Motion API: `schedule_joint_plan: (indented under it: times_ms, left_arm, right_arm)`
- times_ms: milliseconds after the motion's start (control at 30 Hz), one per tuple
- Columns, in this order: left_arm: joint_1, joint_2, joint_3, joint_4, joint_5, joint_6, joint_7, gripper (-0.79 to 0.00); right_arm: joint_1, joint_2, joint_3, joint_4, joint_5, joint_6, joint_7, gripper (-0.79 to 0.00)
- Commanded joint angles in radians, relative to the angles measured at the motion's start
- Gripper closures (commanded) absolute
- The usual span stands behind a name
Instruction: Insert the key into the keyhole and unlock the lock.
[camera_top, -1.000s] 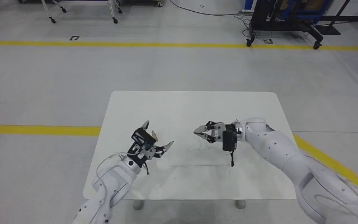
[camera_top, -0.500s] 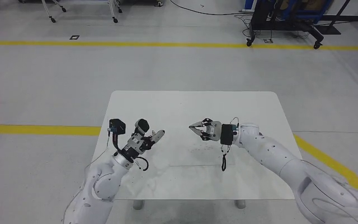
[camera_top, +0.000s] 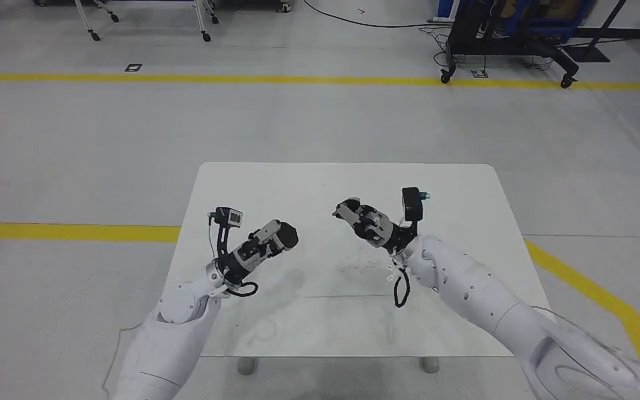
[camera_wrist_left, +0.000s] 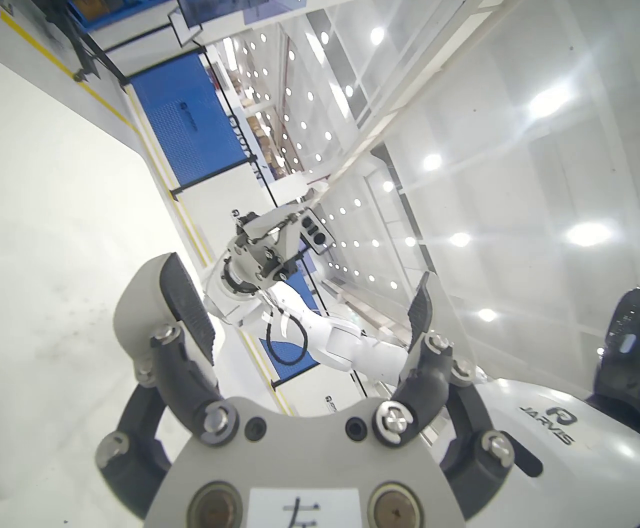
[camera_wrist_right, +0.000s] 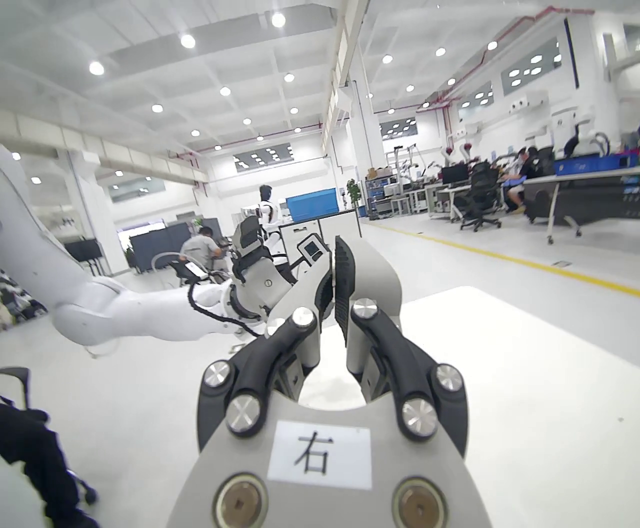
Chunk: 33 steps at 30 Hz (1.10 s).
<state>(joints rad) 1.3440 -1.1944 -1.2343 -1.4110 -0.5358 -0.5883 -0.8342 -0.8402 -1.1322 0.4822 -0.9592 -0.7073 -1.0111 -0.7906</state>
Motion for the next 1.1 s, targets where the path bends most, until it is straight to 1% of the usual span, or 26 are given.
schedule_joint_plan:
  times_ms: [0,67,200,333,533,700,1067]
  left_arm:
    - [-0.013,-0.002,0.009,0.014,0.01,-0.02,-0.005,-0.425]
    - [-0.022,-0.004,0.017,0.02,0.033,-0.043,0.001,-0.391]
    - [-0.032,-0.007,0.036,0.011,0.115,-0.074,0.023,-0.369]
    - [-0.04,-0.01,0.053,-0.002,0.236,-0.083,0.077,-0.391]
    - [-0.043,-0.014,0.071,-0.013,0.381,-0.082,0.168,-0.382]
    - [-0.043,-0.017,0.088,-0.015,0.426,-0.082,0.203,-0.366]
    - [-0.05,-0.017,0.099,-0.02,0.456,-0.079,0.228,-0.336]
  right_arm:
    - [0.001,-0.008,-0.033,0.02,0.019,-0.001,-0.017,0.0]
    - [0.013,-0.016,-0.073,0.034,0.049,-0.001,-0.017,0.0]
    - [0.042,-0.025,-0.136,0.056,0.112,-0.001,-0.017,0.0]
    - [0.064,-0.029,-0.184,0.06,0.148,-0.001,-0.017,0.0]
    - [0.083,-0.027,-0.228,0.063,0.186,-0.001,-0.017,0.0]
    - [0.093,-0.024,-0.258,0.054,0.206,-0.001,-0.017,0.0]
    - [0.114,-0.019,-0.307,0.043,0.234,-0.001,-0.017,0.0]
